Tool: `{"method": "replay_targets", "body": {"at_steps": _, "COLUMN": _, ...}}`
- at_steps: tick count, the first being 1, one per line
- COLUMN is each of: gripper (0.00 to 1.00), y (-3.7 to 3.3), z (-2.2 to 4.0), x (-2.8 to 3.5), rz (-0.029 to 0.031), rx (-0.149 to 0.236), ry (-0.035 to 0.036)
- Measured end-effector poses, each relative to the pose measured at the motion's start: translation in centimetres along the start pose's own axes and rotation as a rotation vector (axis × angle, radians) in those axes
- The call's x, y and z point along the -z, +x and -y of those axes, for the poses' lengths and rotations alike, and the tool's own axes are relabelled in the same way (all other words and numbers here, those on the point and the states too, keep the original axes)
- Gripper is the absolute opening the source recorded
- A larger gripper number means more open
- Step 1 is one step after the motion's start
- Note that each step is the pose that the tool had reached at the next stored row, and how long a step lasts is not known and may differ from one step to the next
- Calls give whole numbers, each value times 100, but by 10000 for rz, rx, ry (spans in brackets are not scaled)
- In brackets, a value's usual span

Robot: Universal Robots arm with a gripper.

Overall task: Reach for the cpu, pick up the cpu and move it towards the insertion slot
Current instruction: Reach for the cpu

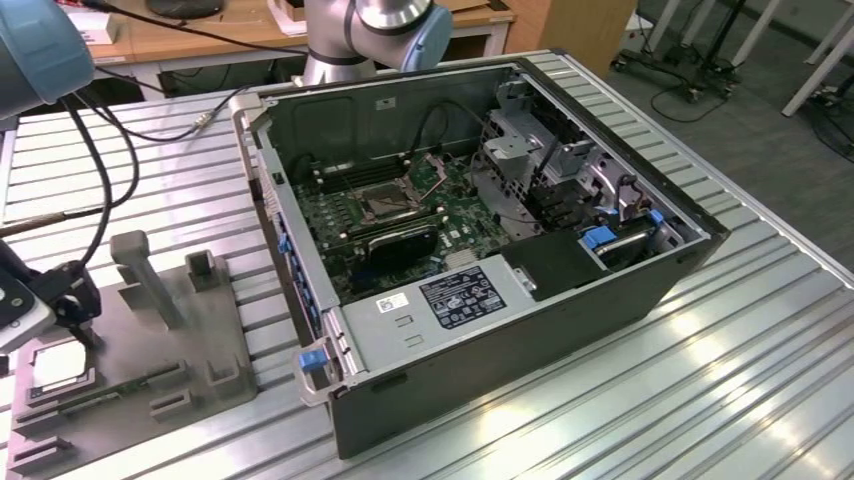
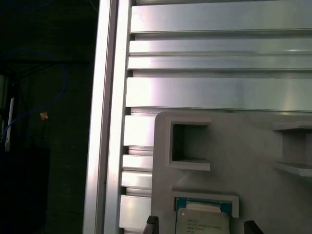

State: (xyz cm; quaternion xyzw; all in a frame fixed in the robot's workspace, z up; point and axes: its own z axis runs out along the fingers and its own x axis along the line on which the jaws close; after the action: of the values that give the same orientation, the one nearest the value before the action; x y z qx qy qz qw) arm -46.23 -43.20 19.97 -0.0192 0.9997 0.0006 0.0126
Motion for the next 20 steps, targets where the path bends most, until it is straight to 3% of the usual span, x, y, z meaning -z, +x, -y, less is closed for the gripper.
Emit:
{"method": "replay_targets", "body": {"at_steps": 7, "gripper": 75, "y": 3, "z": 31, "x": -104, "rz": 1, "rx": -1, "ry": -1}}
{"method": "replay_targets", "body": {"at_steps": 20, "gripper": 75, "y": -3, "z": 33, "x": -193, "rz": 2, "rx": -75, "ry": 0}}
